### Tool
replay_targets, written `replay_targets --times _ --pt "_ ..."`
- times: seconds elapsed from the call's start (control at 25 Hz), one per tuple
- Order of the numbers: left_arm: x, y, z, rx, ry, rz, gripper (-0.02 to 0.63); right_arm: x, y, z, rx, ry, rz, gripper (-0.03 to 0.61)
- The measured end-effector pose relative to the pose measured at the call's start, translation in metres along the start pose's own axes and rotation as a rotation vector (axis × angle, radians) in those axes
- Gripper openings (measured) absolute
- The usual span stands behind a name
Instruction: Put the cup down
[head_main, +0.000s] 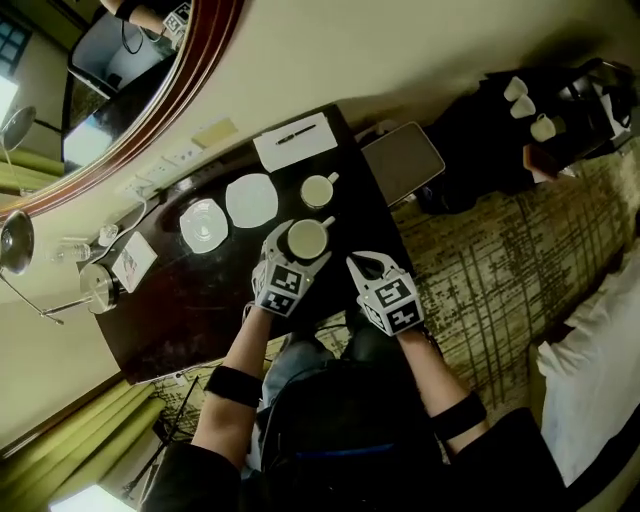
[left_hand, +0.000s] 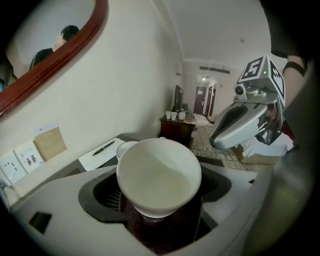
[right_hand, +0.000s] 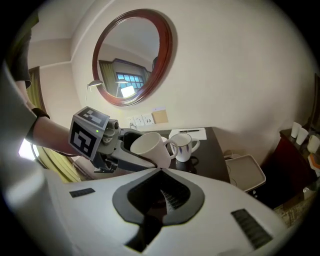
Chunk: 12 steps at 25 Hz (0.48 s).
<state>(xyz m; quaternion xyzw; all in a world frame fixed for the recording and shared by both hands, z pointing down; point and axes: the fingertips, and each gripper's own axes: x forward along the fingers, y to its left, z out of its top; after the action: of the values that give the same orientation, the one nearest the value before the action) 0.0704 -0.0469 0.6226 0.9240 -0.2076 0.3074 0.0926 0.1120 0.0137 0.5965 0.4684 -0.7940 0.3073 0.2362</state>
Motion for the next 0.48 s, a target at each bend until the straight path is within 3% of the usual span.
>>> replay_targets --times 0.48 --pt "0.064 -0.037 -0.006 0.061 0.081 -0.054 0.419 -0.029 -0.063 -0.014 0.042 0.009 -0.054 0.000"
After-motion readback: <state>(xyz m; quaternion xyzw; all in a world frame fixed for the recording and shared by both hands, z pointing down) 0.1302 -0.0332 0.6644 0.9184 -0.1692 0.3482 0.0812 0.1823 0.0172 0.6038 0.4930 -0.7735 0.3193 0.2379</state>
